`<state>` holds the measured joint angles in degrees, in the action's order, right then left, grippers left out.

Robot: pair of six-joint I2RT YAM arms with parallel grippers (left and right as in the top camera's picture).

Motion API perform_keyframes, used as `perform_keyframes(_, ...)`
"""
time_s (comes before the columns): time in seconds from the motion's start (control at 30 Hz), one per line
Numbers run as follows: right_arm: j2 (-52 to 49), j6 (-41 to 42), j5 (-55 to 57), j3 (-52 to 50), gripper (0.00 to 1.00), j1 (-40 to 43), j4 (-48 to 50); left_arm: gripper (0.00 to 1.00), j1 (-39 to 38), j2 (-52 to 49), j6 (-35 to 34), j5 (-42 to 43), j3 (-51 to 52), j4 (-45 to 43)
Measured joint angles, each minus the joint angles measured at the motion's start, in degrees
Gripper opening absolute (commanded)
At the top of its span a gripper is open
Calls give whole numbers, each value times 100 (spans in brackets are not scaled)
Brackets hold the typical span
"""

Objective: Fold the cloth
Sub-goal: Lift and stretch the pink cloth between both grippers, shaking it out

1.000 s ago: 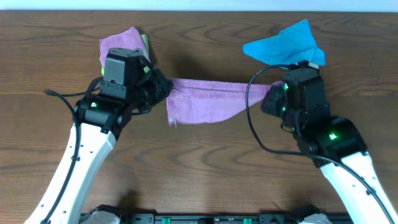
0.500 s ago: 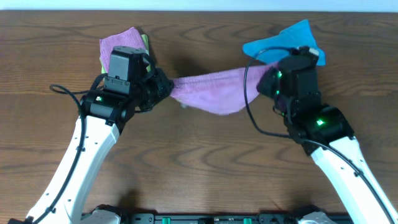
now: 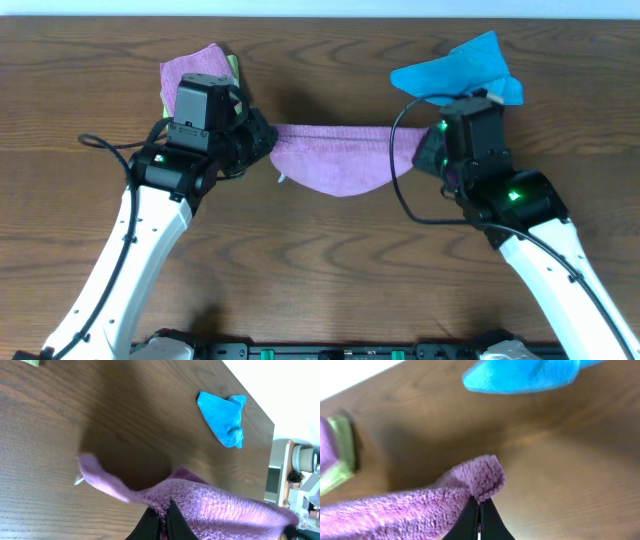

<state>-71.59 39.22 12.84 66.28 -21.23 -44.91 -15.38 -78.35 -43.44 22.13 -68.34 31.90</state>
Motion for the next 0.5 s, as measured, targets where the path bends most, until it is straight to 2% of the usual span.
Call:
perform_keyframes(0.07, 0, 2, -122, -7, 1, 0, -232, 6, -2, 0, 4, 11, 0, -39)
perform_keyframes(0.2, 2, -140, 31, -28, 2, 44, 990, 6, 59, 0, 24, -55, -4, -533)
perform_keyframes(0.27, 57, -254, 87, -4, 1, 87, 1259, 6, 133, 0, 17, -46, -22, -643)
perform_keyframes(0.43, 238, -350, -55, 9, 1, 107, 402, 6, 149, -2, 22, 44, -35, -393)
perform_keyframes(0.5, 240, -350, -79, 9, 2, 107, 361, 6, 146, -44, 24, 33, -37, -402)
